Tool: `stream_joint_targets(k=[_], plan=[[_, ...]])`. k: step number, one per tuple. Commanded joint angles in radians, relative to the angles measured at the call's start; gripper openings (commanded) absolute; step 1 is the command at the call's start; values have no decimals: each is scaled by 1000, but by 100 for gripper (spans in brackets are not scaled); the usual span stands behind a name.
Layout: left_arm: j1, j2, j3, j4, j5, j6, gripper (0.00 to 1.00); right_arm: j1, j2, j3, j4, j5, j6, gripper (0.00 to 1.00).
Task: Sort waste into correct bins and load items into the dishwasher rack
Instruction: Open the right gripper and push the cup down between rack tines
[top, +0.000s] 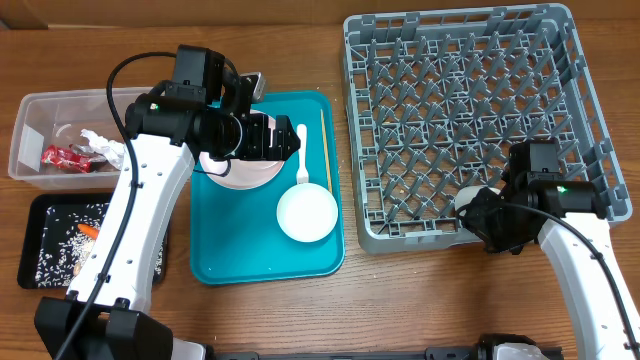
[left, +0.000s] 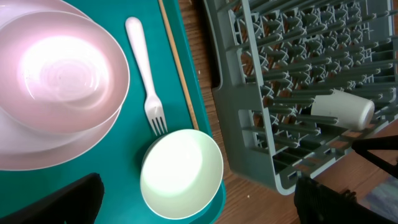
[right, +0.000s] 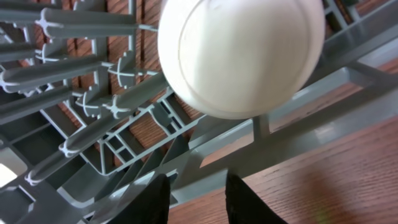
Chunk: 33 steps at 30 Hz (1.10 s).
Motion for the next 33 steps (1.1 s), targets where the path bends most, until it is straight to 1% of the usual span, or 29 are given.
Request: stream_joint_targets(k=[1, 3, 5, 7, 12, 15, 23, 33], plan=[[0, -3, 4, 0, -3, 1, 100, 1, 5, -21, -7, 5, 5, 34], [0, -3, 4, 0, -3, 1, 100, 1, 5, -21, -13, -10, 5, 35], [0, -3, 4, 0, -3, 1, 100, 1, 5, -21, -24, -42, 5, 41], [0, -3, 4, 0, -3, 1, 100, 1, 5, -21, -35, -47, 5, 43], [0, -3, 4, 1, -3, 1, 100, 1, 5, -21, -47, -42, -7, 43], [0, -3, 4, 0, -3, 1, 100, 1, 5, -21, -23, -43, -5, 43], [0, -3, 4, 0, -3, 1, 100, 1, 5, -30, 13, -47, 82, 43], [0, -3, 4, 0, -3, 1, 100, 2, 5, -49, 27, -104, 84, 43]])
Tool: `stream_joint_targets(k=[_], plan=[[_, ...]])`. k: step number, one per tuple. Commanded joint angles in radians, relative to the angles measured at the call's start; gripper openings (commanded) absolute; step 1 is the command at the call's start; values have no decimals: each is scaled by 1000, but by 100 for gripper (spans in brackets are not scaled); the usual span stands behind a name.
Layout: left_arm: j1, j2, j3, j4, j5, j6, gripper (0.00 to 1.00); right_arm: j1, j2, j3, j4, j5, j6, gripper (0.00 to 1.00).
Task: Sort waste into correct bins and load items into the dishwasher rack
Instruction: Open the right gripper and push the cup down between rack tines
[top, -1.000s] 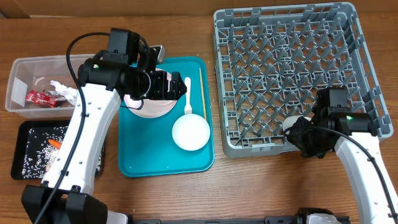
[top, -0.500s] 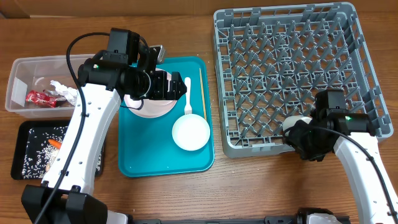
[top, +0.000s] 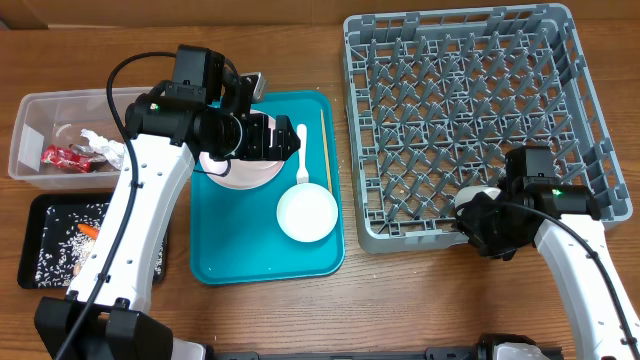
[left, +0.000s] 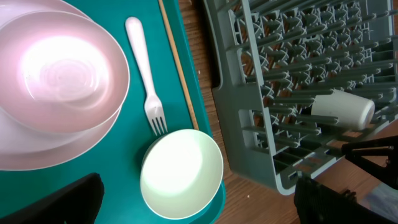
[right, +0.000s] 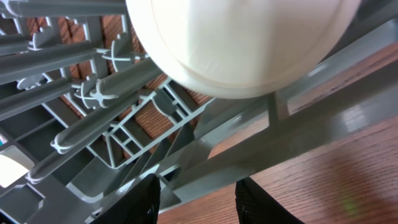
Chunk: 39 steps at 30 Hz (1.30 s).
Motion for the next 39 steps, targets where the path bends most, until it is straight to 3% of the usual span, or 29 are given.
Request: stream_joint_targets(k=[1, 23, 39], plan=[[0, -3, 4, 0, -3, 1, 100, 2, 2, -5, 7, -34, 8, 43], [0, -3, 4, 0, -3, 1, 100, 113, 2, -5, 69, -78, 8, 43], [0, -3, 4, 0, -3, 1, 100, 113, -26, 178, -103, -106, -133, 42]])
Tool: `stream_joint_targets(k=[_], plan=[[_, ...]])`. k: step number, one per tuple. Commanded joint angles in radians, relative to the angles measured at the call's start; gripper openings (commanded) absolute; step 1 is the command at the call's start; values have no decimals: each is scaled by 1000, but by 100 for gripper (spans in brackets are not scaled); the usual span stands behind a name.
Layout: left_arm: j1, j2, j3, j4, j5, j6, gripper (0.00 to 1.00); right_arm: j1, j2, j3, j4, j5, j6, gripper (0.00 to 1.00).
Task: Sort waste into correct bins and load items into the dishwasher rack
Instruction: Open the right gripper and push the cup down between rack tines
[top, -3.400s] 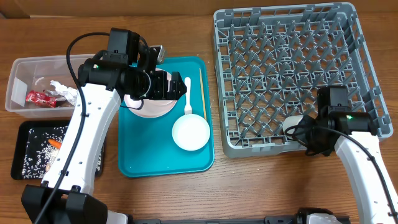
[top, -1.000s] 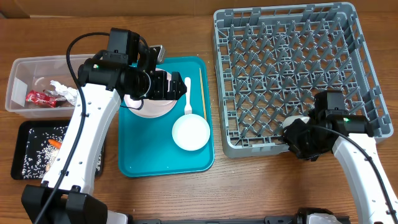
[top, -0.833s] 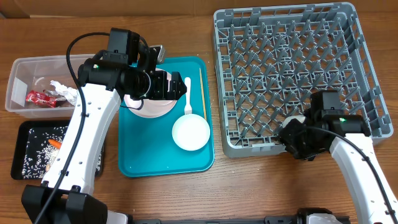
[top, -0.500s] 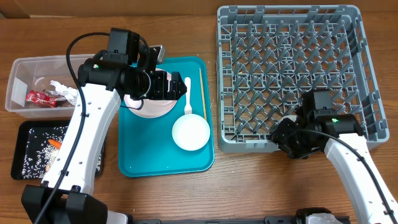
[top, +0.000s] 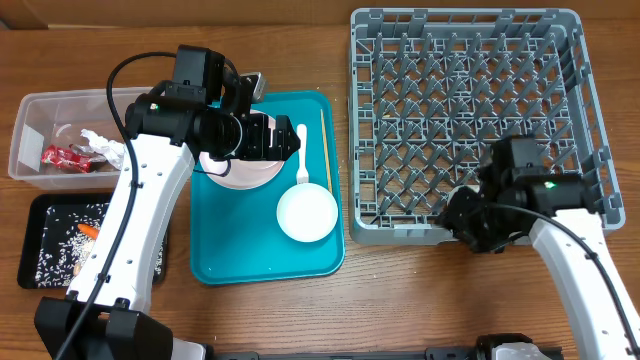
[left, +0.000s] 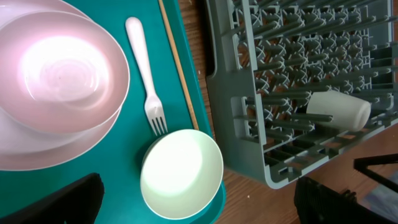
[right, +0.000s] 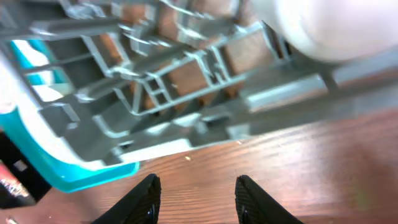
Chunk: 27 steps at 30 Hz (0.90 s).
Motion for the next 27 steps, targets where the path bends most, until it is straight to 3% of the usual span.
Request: stream_joint_targets(k=[1, 5, 6, 18, 27], plan=[[0, -3, 4, 0, -3, 1, 100, 2, -26, 50, 16, -32, -81, 38], [0, -3, 4, 0, -3, 1, 100, 10, -23, 39, 70, -32, -114, 6], [0, -3, 4, 0, -3, 1, 100, 17, -23, 32, 87, -32, -124, 4], [0, -3, 4, 0, -3, 1, 100, 140, 13, -64, 283, -26, -166, 4], [0, -3, 4, 0, -3, 1, 100, 150, 76, -68, 307, 7, -169, 5]])
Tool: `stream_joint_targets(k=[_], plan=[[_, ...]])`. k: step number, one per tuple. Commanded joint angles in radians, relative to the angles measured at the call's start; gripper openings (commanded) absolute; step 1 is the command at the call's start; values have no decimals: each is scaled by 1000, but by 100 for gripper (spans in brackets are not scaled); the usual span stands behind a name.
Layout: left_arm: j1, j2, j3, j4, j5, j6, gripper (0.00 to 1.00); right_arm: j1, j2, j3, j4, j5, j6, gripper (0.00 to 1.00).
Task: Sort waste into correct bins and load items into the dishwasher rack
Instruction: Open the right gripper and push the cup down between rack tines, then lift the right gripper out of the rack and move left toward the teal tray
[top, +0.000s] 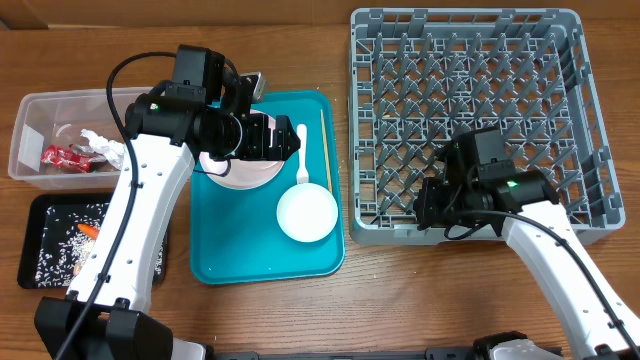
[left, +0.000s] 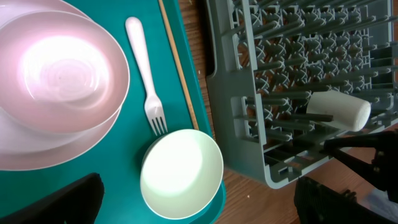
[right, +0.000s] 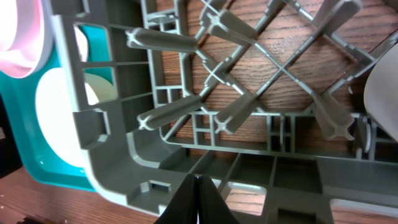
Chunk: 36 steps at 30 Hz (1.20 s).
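The grey dishwasher rack (top: 590, 150) stands square at the right. A white cup (left: 339, 111) lies on its side inside near the rack's front wall (right: 249, 168); the right arm covers it from overhead. My right gripper (top: 428, 212) is shut and empty, with its fingertips (right: 198, 198) together over the front left of the rack. My left gripper (top: 280, 138) hangs open and empty over the teal tray (top: 225, 262). The tray holds a pink bowl (left: 59, 65) on a pink plate, a white fork (left: 146, 78), a thin wooden stick (left: 177, 62) and a small white bowl (top: 307, 213).
A clear bin (top: 30, 115) with wrappers and crumpled paper sits at the far left. A black tray (top: 45, 215) with food scraps lies in front of it. Bare wood runs along the table's front edge.
My right gripper was open over the table at the rack's front edge. It is now shut and further left, over the rack's front left part. The left arm and the tray items are unchanged.
The rack first stood skewed, with my open right gripper at its front edge by the cup lying inside. A second later little differed. By 0.9 s ago the rack stood square. Now the right gripper is shut over the rack. The left arm stayed still throughout.
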Motion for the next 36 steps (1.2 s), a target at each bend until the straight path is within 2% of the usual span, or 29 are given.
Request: stream_joint_targets(k=[1, 13, 36], plan=[[0, -3, 4, 0, -3, 1, 100, 5, 14, -6, 5, 21, -10, 5], [0, -3, 4, 0, -3, 1, 100, 5, 19, -6, -72, 51, -10, 9], [0, -3, 4, 0, -3, 1, 100, 5, 19, -6, -111, 80, -10, 13]])
